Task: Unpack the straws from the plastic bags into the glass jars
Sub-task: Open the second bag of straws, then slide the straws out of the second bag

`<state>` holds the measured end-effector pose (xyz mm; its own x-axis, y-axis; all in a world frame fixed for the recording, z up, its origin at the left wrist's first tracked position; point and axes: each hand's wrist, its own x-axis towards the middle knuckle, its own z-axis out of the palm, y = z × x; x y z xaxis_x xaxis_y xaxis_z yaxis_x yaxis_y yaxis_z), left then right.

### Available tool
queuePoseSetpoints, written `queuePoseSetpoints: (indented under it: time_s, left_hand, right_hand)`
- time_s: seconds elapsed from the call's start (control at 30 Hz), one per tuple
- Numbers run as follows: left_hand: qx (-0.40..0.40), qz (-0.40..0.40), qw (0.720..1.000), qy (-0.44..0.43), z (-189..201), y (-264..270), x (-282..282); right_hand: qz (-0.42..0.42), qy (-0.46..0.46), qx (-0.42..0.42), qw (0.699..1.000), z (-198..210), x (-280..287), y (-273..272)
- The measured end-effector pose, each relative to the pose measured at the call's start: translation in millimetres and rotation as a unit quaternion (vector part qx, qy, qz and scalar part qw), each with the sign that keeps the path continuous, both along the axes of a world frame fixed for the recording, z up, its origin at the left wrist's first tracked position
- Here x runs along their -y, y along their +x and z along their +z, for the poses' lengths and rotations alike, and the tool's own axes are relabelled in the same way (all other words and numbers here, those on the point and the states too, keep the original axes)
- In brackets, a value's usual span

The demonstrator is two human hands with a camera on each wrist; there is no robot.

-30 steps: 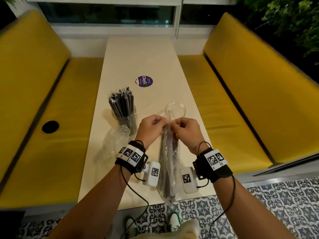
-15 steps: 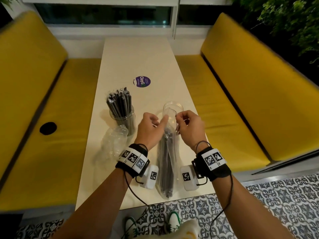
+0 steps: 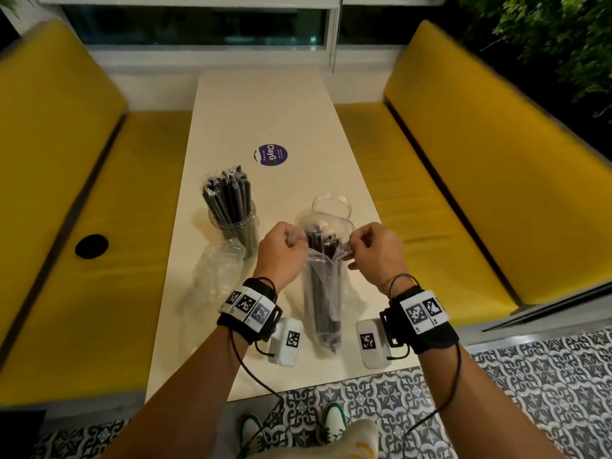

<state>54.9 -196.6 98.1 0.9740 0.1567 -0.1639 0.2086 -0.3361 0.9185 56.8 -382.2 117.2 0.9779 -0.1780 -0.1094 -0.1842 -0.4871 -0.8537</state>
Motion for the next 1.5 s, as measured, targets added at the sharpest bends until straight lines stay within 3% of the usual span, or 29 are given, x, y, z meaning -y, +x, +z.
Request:
queuePoseSetpoints:
  time_s: [0.13,0.23,0.33,0.43,0.57,0.63,0.8,0.93,1.17,1.33,1.5]
  left_hand:
    - [-0.046,-0.014,0.993,-0.105,11,-4,11]
    - [-0.073,0.016,0.986,-0.148,16,-4,22]
    - [-0.084,0.05,0.983,-0.153,14,-2,17]
    - [-0.093,0.051,0.983,-0.15,13,-2,7]
    - [-0.1,0.071,0.979,-0.165,8,-2,5]
    - [-0.092,0.097,0.977,-0.163,6,1,6]
    - [-0.102,0.146,0.963,-0.203,-2,4,4]
    - [-0.141,0.092,0.964,-0.206,-3,3,5]
    - [-0.152,0.113,0.963,-0.191,1,12,-1]
    - [-0.171,0.075,0.963,-0.196,6,14,0]
    - [-0.199,0.138,0.941,-0.237,0,21,-1]
  right_hand:
    - [-0.035,0.092,-0.013,0.995,1,-13,2]
    - [-0.009,0.15,-0.041,0.988,3,-28,-5]
    - [0.039,0.12,-0.025,0.992,7,-22,-6]
    - [0.006,0.077,0.025,0.997,4,-4,1]
    - [-0.009,0.096,0.079,0.992,-3,-6,-1]
    - [0.038,0.076,0.099,0.991,-5,-13,-11]
    - [0.198,-0.004,0.009,0.98,-8,-27,-35]
    - [0.168,-0.016,0.016,0.985,-18,-22,-33]
    - [0.159,0.01,0.08,0.984,-27,-15,-32]
    - [0.164,0.011,0.073,0.984,-30,-10,-32]
    - [0.169,0.024,0.098,0.98,-25,-12,-34]
